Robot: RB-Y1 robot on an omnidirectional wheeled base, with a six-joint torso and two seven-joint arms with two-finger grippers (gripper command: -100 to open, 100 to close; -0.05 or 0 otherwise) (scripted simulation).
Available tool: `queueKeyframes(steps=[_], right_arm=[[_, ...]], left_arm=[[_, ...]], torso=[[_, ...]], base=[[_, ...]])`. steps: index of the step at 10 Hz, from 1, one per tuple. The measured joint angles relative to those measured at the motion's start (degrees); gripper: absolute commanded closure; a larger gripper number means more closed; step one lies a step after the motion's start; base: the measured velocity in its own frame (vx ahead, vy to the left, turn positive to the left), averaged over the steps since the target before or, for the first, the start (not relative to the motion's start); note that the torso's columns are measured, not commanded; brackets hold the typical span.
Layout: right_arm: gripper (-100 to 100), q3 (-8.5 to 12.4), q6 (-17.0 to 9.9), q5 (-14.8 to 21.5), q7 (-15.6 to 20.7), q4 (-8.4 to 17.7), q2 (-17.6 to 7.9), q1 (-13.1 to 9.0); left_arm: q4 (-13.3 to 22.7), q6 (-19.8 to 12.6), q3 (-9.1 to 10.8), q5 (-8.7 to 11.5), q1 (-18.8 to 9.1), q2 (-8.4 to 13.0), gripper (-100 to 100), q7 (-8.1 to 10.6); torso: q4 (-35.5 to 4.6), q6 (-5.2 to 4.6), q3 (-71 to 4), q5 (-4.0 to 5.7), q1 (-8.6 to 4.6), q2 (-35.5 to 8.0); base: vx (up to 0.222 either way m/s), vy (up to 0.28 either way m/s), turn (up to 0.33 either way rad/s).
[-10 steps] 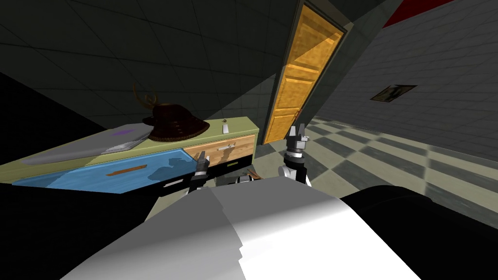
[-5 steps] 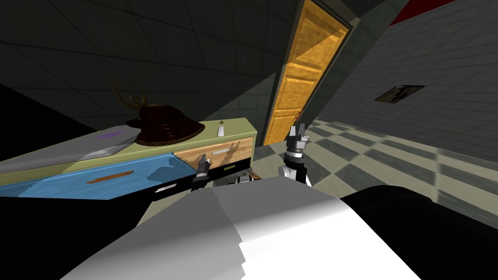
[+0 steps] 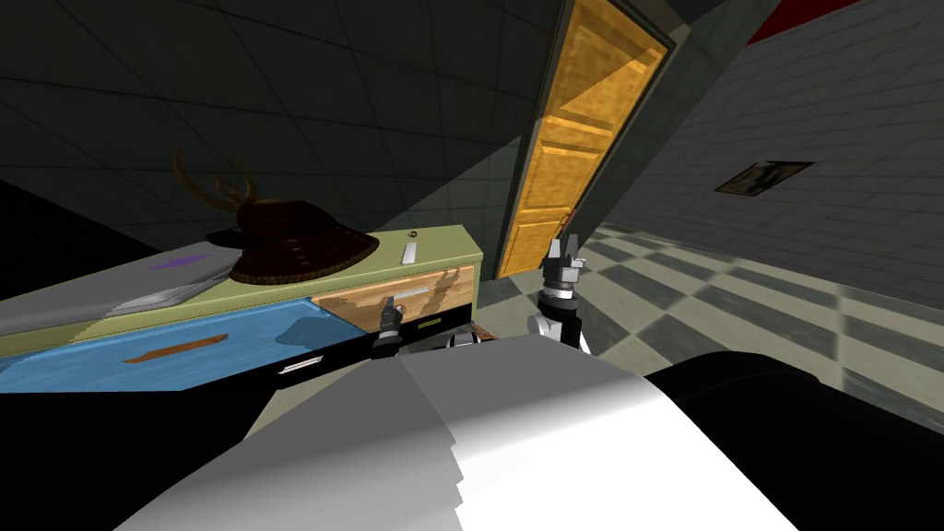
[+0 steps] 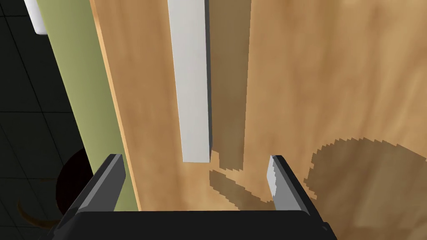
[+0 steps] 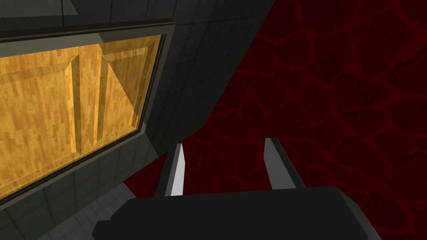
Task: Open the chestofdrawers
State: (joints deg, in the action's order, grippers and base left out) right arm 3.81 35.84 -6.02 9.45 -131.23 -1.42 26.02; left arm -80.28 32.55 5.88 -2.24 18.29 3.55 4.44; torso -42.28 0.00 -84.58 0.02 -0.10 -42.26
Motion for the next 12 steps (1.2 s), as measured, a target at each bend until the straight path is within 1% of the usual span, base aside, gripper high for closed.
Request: queueKeyframes(steps=[2,3,4,5,8,12], right_arm=[[0,0.0,0.0,0.0,0.0,0.0,0.0,0.0],[0,0.0,0.0,0.0,0.0,0.0,0.0,0.0],[0,0.0,0.0,0.0,0.0,0.0,0.0,0.0],[0,0.0,0.0,0.0,0.0,0.0,0.0,0.0],[0,0.0,0.0,0.0,0.0,0.0,0.0,0.0],[0,0.0,0.0,0.0,0.0,0.0,0.0,0.0]], left_arm=[[1.2,0.2,0.18,0.1,-0.3,-2.6,-100,-0.30],[1.2,0.1,0.18,0.1,-0.3,-2.7,-100,-0.30],[1.7,-0.3,0.33,0.6,-1.5,-3.1,-100,-1.20],[3.0,-0.7,0.65,1.3,-3.2,-3.3,-100,-2.40],[4.6,-1.9,1.18,3.1,-6.4,-4.0,-100,-5.17],[7.5,-3.6,2.04,5.4,-11.4,-4.9,-100,-9.00]], torso=[[0.0,0.01,0.0,-0.05,0.22,-0.1],[0.0,0.01,0.1,-0.07,0.26,-0.2],[-0.1,-0.01,0.1,-0.07,0.26,-0.2],[-0.1,0.00,0.1,-0.07,0.24,-0.2],[0.0,0.00,0.0,-0.01,0.04,0.0],[0.0,0.01,0.0,-0.03,0.11,0.0]], base=[[0.028,-0.025,0.008],[-0.030,0.014,-0.031],[-0.055,0.041,-0.048],[-0.060,0.048,-0.051],[-0.053,0.035,-0.032],[-0.037,0.026,-0.026]])
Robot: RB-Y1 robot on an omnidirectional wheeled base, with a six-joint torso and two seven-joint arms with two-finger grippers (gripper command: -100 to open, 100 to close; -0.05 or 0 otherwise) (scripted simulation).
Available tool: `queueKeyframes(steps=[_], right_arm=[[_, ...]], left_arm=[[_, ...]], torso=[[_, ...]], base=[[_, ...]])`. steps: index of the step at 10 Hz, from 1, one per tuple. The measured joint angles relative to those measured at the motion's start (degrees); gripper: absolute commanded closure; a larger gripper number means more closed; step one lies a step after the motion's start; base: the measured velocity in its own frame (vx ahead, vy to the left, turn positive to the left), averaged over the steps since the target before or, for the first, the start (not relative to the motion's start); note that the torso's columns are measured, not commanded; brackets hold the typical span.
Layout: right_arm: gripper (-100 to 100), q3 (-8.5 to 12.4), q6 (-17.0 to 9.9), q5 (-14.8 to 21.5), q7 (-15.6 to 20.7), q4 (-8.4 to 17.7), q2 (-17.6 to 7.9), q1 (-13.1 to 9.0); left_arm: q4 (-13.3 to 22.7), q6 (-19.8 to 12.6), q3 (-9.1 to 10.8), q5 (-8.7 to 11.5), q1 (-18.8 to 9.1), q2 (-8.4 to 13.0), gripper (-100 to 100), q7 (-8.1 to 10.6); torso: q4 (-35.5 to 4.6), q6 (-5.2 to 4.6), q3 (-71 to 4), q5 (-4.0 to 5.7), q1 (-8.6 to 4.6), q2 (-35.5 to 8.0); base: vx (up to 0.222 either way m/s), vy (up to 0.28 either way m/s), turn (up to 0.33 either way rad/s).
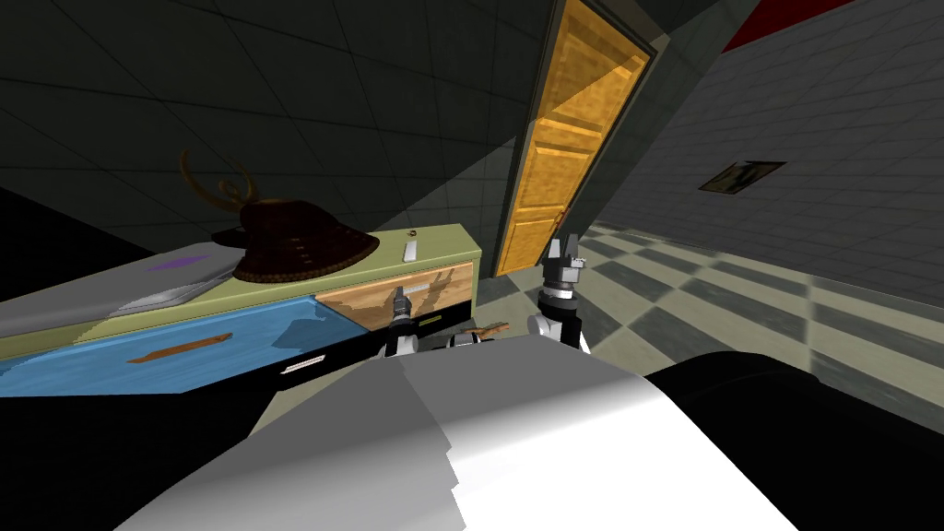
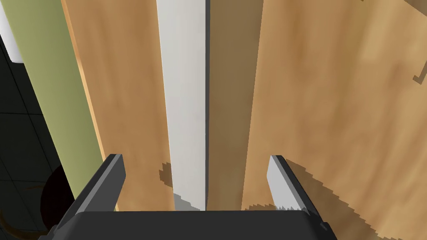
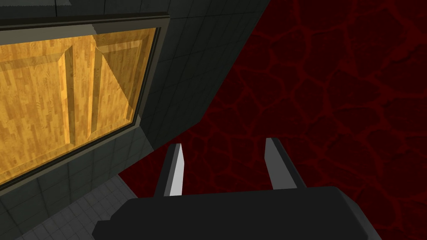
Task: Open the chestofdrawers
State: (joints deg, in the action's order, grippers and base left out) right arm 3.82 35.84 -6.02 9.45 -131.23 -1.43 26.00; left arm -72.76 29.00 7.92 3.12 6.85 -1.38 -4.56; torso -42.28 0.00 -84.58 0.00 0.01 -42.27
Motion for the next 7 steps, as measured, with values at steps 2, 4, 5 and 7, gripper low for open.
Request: queueKeyframes(steps=[2,4,5,7], right_arm=[[0,0.0,0.0,0.0,0.0,0.0,0.0,0.0],[0,0.0,0.0,0.0,0.0,0.0,0.0,0.0],[0,0.0,0.0,0.0,0.0,0.0,0.0,0.0],[0,0.0,0.0,0.0,0.0,0.0,0.0,0.0]], left_arm=[[-0.6,0.1,-0.16,-0.4,0.9,0.2,100,0.46],[-1.5,1.3,-0.56,-1.5,3.2,0.9,100,2.49],[-2.4,1.4,-0.75,-2.0,4.6,1.0,100,3.45],[-3.4,2.4,-1.08,-3.2,6.7,1.5,100,5.30]], torso=[[0.0,0.02,-0.1,0.03,-0.11,0.1],[0.1,0.02,-0.2,0.01,0.02,0.2],[0.0,-0.01,-0.1,0.05,-0.06,0.1],[0.0,-0.01,0.0,0.00,0.00,-0.1]], base=[[0.033,-0.023,0.052],[0.049,-0.045,0.030],[0.064,-0.041,0.028],[0.055,-0.031,0.031]])
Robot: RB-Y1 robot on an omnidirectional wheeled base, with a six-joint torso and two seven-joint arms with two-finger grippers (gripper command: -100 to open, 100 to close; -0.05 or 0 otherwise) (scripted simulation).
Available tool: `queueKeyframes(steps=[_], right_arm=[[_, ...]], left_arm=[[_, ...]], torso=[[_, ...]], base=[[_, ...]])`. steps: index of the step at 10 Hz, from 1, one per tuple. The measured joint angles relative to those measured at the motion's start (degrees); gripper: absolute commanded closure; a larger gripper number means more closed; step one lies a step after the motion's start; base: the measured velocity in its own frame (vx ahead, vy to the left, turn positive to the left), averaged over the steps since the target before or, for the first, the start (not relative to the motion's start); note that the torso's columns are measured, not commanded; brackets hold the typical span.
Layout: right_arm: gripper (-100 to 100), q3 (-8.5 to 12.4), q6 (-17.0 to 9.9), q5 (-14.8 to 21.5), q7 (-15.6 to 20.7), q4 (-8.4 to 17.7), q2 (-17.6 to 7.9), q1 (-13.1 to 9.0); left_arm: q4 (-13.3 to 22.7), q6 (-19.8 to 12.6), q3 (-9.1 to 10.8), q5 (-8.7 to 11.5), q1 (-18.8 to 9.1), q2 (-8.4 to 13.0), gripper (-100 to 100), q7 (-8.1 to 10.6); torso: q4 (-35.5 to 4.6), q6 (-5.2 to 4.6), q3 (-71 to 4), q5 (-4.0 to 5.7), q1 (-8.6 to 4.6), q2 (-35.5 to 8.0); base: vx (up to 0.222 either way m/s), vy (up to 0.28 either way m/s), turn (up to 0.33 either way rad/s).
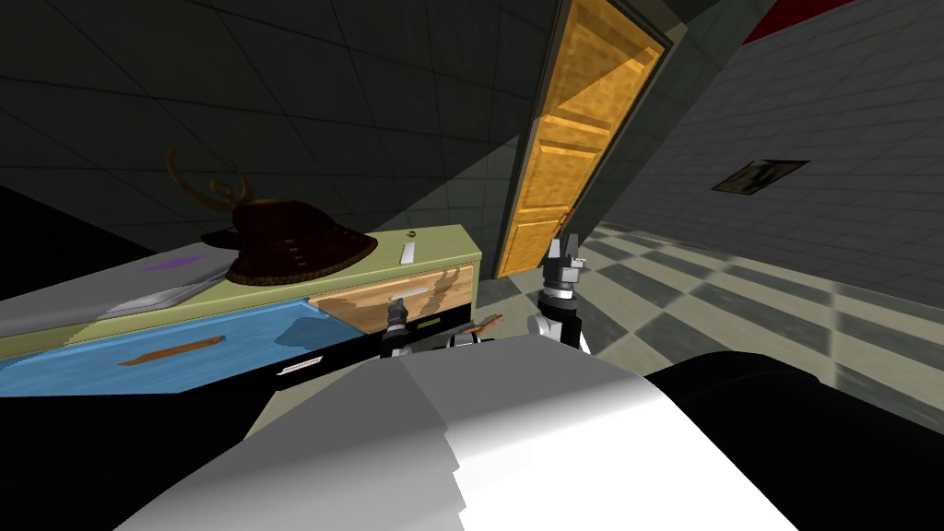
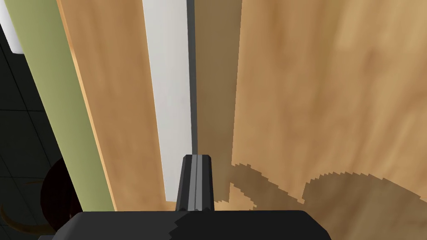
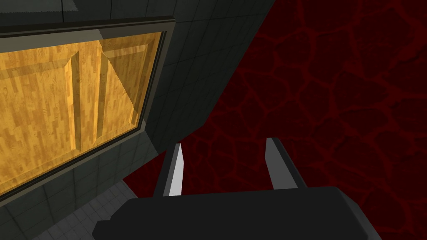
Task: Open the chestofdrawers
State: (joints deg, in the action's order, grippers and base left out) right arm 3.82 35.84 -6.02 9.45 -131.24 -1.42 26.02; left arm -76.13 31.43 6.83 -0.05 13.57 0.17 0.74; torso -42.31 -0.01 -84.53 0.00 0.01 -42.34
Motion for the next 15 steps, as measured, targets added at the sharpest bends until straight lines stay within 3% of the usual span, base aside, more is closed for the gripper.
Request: queueKeyframes(steps=[3,4,10,12,15], right_arm=[[0,0.0,0.0,0.0,0.0,0.0,0.0,0.0],[0,0.0,0.0,0.0,0.0,0.0,0.0,0.0],[0,0.0,0.0,0.0,0.0,0.0,0.0,0.0],[0,0.0,0.0,0.0,0.0,0.0,0.0,0.0],[0,0.0,0.0,0.0,0.0,0.0,0.0,0.0]], left_arm=[[-2.6,1.0,-0.72,-1.8,3.8,0.3,100,2.50],[-2.7,1.0,-0.76,-1.9,3.9,0.3,-100,2.69],[-2.9,0.5,-0.72,-1.8,3.8,7.2,-100,2.80],[-4.1,-1.1,-0.67,-1.6,3.6,8.0,-100,2.99],[-5.4,-2.5,-0.71,-1.6,3.5,4.7,-100,3.00]], torso=[[0.0,0.00,0.0,0.00,0.00,0.0],[0.0,-0.01,0.0,-0.01,0.03,0.0],[0.0,0.00,0.0,0.01,-0.05,0.0],[0.0,0.00,0.0,0.04,-0.14,0.1],[0.0,0.01,0.0,-0.04,0.12,0.1]], base=[[0.033,-0.023,0.024],[-0.001,-0.007,-0.005],[-0.003,-0.013,0.002],[-0.008,-0.068,0.008],[-0.004,-0.027,-0.001]])
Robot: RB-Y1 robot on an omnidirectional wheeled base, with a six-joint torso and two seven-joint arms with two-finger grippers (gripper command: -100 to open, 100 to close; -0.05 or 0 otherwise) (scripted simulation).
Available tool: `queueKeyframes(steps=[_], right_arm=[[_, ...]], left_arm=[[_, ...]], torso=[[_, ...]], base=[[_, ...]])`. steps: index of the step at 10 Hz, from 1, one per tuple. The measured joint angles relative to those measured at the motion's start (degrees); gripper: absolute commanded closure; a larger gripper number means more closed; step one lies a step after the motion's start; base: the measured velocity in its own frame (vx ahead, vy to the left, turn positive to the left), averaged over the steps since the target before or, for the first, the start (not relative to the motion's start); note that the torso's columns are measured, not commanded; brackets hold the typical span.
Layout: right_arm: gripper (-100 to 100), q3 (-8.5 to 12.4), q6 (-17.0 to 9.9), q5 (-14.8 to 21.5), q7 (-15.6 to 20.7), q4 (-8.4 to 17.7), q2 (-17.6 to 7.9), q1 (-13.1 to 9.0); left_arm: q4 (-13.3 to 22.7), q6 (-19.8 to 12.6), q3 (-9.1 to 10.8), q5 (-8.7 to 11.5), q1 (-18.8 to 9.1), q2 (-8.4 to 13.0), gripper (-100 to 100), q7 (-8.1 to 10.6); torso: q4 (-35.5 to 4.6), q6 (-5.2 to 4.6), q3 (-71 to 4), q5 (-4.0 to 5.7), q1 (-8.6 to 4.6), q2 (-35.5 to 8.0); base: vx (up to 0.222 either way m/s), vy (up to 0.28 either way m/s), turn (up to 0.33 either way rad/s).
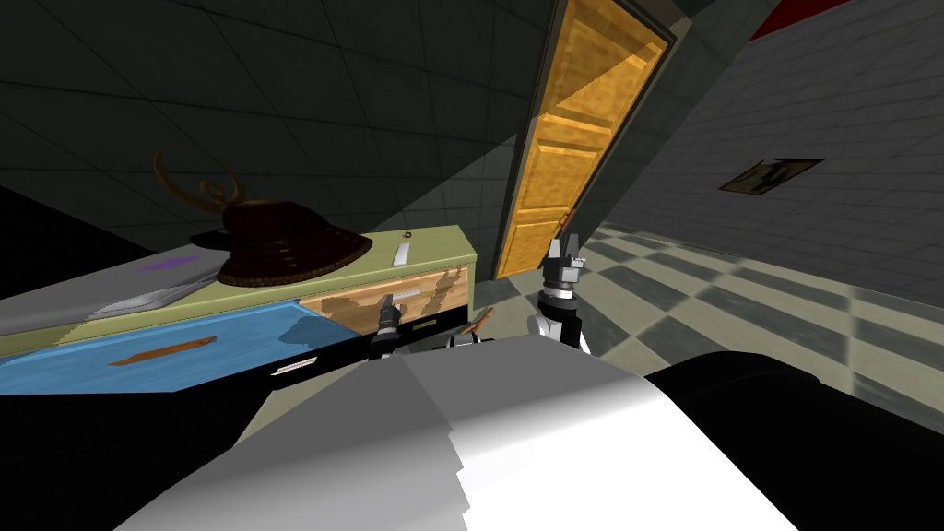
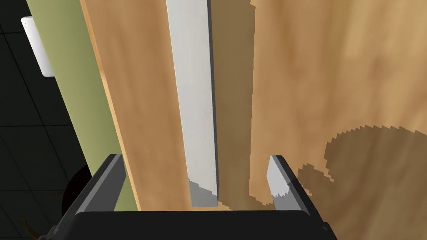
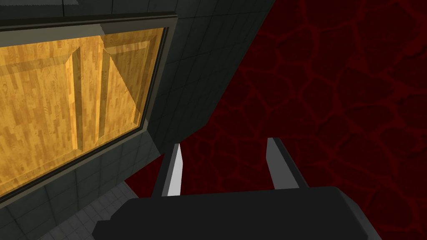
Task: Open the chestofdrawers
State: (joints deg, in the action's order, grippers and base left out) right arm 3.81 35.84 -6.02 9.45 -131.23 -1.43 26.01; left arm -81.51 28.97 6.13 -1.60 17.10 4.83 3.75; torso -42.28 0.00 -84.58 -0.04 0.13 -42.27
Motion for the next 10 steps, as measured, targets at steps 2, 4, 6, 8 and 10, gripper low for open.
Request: queueKeyframes(steps=[2,4,6,8,10], right_arm=[[0,0.0,0.0,0.0,0.0,0.0,0.0,0.0],[0,0.0,0.0,0.0,0.0,0.0,0.0,0.0],[0,0.0,0.0,0.0,0.0,0.0,0.0,0.0],[0,0.0,0.0,0.0,0.0,0.0,0.0,0.0],[0,0.0,0.0,0.0,0.0,0.0,0.0,0.0]], left_arm=[[-0.6,-0.4,-0.03,0.0,0.2,-2.4,-100,0.06],[-0.8,-0.5,-0.03,0.0,0.2,-3.7,-100,0.03],[-1.6,-1.6,0.13,0.0,-0.1,-3.7,100,0.05],[-2.2,-1.7,0.00,0.0,0.3,-3.7,100,0.17],[-3.0,-1.9,-0.23,0.0,0.9,-3.6,100,0.34]], torso=[[0.0,0.00,0.0,0.01,-0.05,0.0],[0.0,0.00,0.0,0.04,-0.13,0.0],[0.0,0.01,-0.1,0.03,-0.13,0.1],[-0.1,0.00,0.2,0.10,-0.29,-0.4],[-0.1,-0.01,0.2,0.07,-0.20,-0.3]], base=[[0.000,0.000,0.000],[0.032,0.005,-0.014],[0.027,0.005,-0.003],[-0.121,-0.029,0.012],[-0.167,-0.032,0.006]])
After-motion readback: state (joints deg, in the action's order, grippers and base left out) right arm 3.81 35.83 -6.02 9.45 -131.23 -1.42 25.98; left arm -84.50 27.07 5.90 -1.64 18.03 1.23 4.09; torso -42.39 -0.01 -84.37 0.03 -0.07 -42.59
